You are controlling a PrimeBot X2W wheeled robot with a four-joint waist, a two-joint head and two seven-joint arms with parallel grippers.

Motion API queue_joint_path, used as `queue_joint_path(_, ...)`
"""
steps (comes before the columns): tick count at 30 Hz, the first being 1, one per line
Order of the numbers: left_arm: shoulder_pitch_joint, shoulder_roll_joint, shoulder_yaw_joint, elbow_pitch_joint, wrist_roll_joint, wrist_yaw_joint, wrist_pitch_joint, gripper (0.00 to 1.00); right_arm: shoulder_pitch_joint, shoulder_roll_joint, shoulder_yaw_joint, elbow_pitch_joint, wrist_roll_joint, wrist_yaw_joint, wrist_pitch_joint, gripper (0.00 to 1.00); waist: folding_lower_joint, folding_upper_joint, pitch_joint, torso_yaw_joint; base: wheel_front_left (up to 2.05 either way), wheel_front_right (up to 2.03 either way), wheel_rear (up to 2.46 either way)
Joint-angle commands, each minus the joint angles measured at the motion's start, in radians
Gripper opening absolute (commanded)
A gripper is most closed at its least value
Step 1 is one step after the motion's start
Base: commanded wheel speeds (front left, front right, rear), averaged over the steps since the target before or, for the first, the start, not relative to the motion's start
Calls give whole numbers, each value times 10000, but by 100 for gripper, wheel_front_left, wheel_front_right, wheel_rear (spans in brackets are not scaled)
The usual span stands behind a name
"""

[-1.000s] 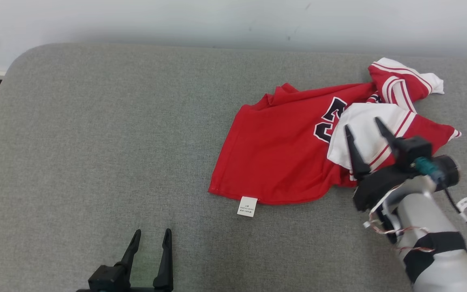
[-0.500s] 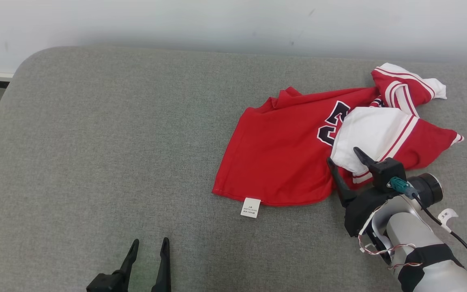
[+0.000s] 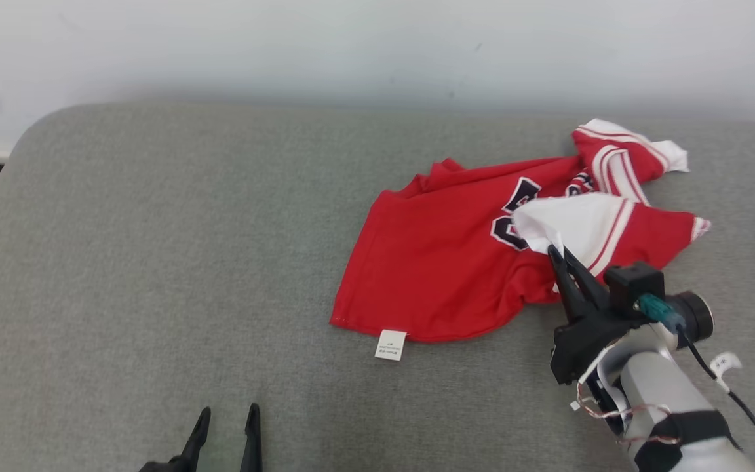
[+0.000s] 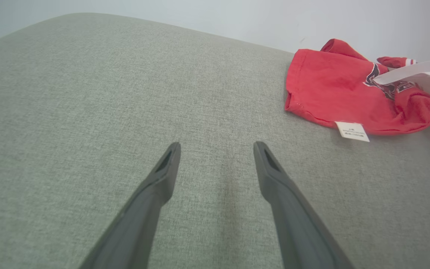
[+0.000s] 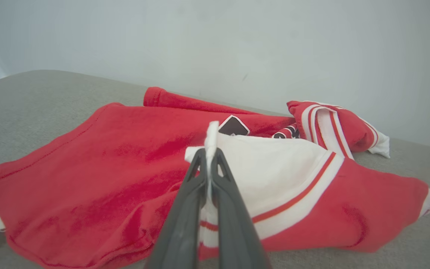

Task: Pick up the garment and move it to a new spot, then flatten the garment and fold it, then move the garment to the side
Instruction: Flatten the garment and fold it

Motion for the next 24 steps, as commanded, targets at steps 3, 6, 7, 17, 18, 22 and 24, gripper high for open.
queue_joint_path(3,414,5,291,53,181,-81,-32,100,1102,375,-853,-1038,82,-27,-38,0,1,-1,-823,-778,0,0,0)
queue_joint_path(6,569,6,456,53,235,-161,-32,100,1894,633,-1631,-1857,-29,-27,-36,0,1,-1,-1166,-1241,0,0,0)
queue_joint_path(7,599,5,506,35,252,-157,-32,100,2175,771,-1873,-2129,-56,-27,-38,0,1,-1,-1230,-1401,0,0,0)
queue_joint_path(17,611,5,667,26,296,-198,-32,100,4674,1739,-3857,-2830,-637,-27,-23,100,1,-1,-1362,-2464,0,0,0)
queue_joint_path(18,618,5,687,36,298,-200,-32,100,4863,1782,-3993,-2777,-663,-27,-23,100,1,-1,-1370,-2503,0,0,0)
queue_joint_path(22,648,5,759,55,323,-199,-32,100,5124,1856,-4276,-2913,-932,-27,-23,100,1,-1,-1399,-2612,0,0,0)
queue_joint_path(24,656,5,792,68,339,-195,-32,100,5034,1872,-4345,-3120,-1026,-27,-23,100,1,-1,-1410,-2637,0,0,0)
